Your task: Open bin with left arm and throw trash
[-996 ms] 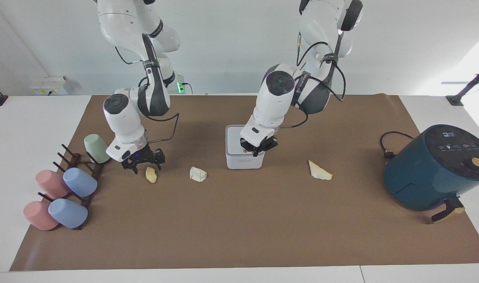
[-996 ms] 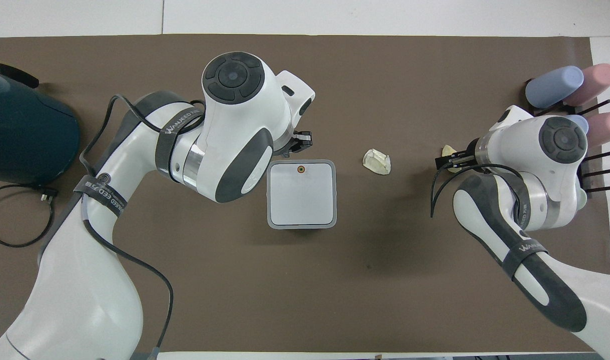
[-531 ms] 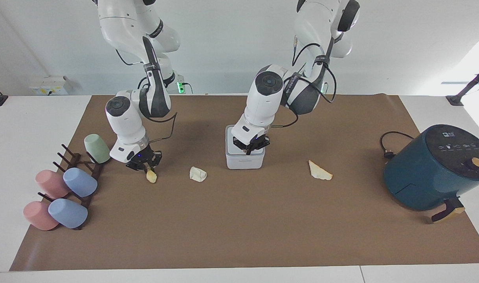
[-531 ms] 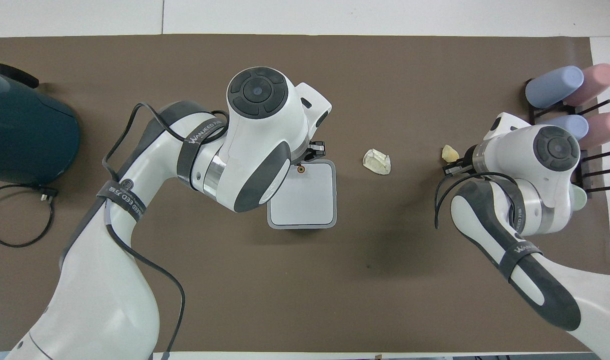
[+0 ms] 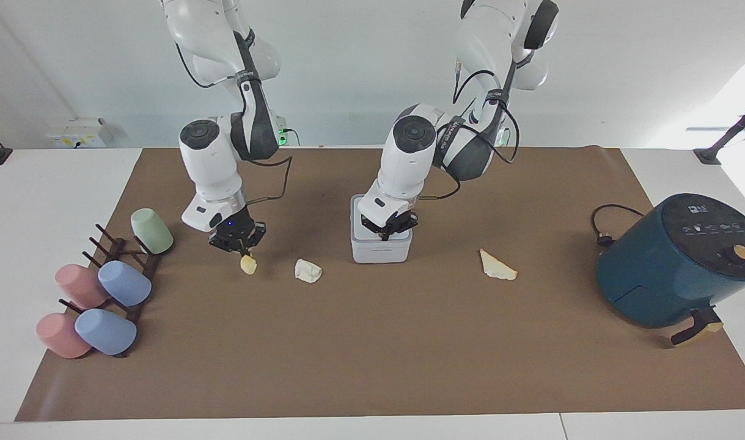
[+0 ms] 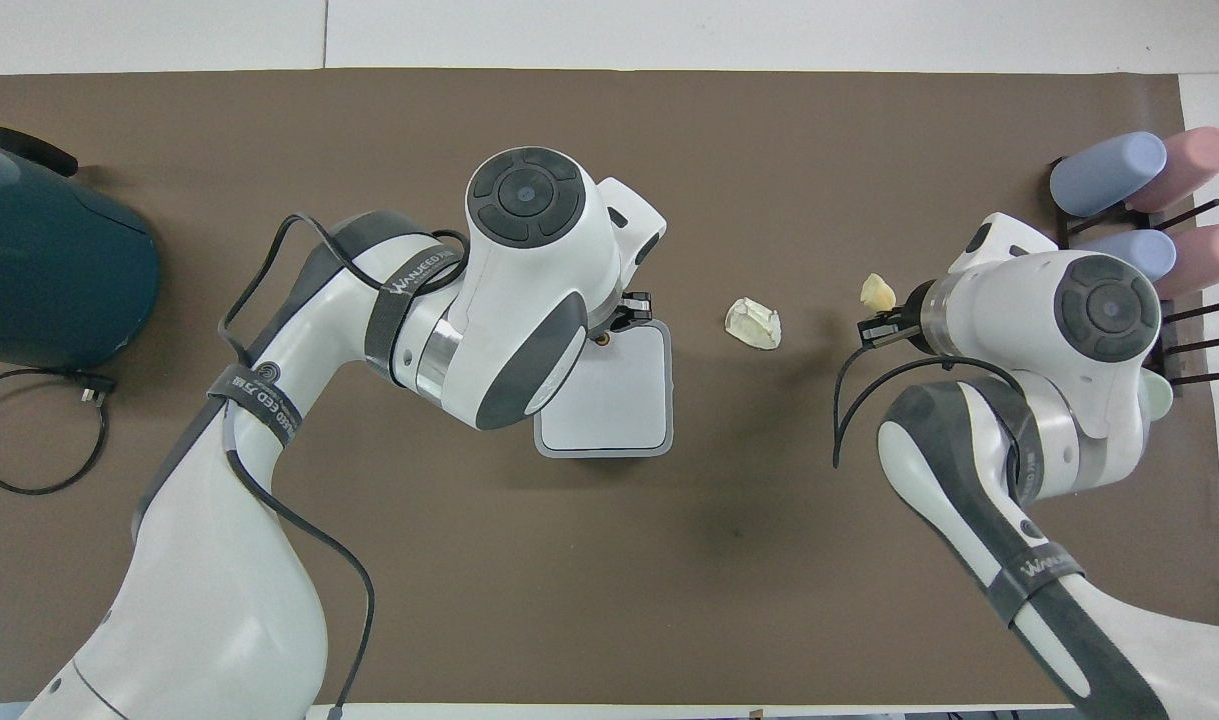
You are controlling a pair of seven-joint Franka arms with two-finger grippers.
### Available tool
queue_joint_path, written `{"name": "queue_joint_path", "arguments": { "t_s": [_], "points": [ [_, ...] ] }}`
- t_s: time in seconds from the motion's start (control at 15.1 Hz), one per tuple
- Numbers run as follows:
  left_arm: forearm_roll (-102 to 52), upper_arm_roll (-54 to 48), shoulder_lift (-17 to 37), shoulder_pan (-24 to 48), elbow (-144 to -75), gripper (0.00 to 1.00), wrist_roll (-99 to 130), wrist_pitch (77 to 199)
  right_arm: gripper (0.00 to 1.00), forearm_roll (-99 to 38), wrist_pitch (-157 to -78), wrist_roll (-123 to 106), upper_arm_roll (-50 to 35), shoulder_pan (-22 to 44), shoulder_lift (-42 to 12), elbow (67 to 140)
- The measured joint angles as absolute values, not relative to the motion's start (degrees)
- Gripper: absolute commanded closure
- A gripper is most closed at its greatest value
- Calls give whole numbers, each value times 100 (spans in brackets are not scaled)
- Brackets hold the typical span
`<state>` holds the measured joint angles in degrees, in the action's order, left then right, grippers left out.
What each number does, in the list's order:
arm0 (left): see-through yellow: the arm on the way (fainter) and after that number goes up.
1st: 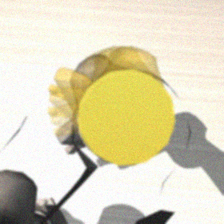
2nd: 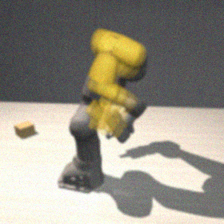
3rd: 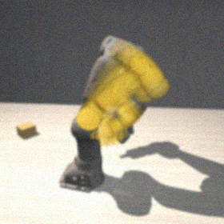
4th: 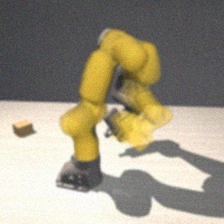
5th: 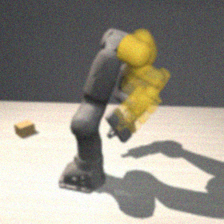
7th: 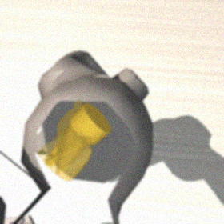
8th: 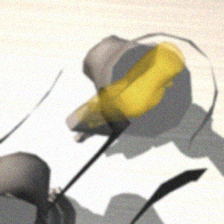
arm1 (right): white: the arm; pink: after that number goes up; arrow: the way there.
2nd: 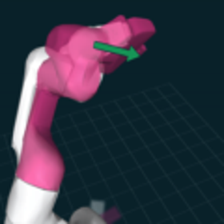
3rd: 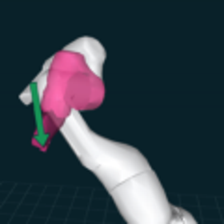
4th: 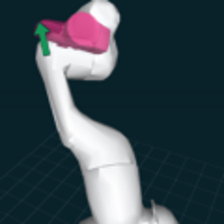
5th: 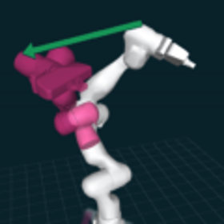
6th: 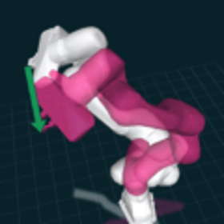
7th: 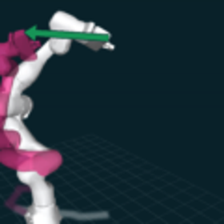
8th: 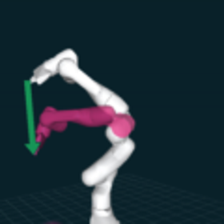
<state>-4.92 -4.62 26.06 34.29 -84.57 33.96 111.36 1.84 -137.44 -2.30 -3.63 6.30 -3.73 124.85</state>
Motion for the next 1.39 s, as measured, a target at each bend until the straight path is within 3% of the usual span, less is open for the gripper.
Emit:
{"name": "queue_joint_path", "arguments": {
  "t_s": [0.27,0.8,1.2,1.39],
  "points": [
    [-486,-460,2552,3439,-8568,100,3390,11274,100,183,-13204,854,-381,1180,107,12493],
    [-199,-427,2191,3564,-9228,100,3361,11968,100,182,-12805,2608,-406,2036,448,12496],
    [-213,-412,2149,3547,-9231,100,3361,11901,100,179,-12780,2679,-390,2066,529,12447],
    [-349,-387,1826,3351,-9229,100,3313,11479,100,-106,-12658,2681,-387,2066,607,12372]
  ]
}}
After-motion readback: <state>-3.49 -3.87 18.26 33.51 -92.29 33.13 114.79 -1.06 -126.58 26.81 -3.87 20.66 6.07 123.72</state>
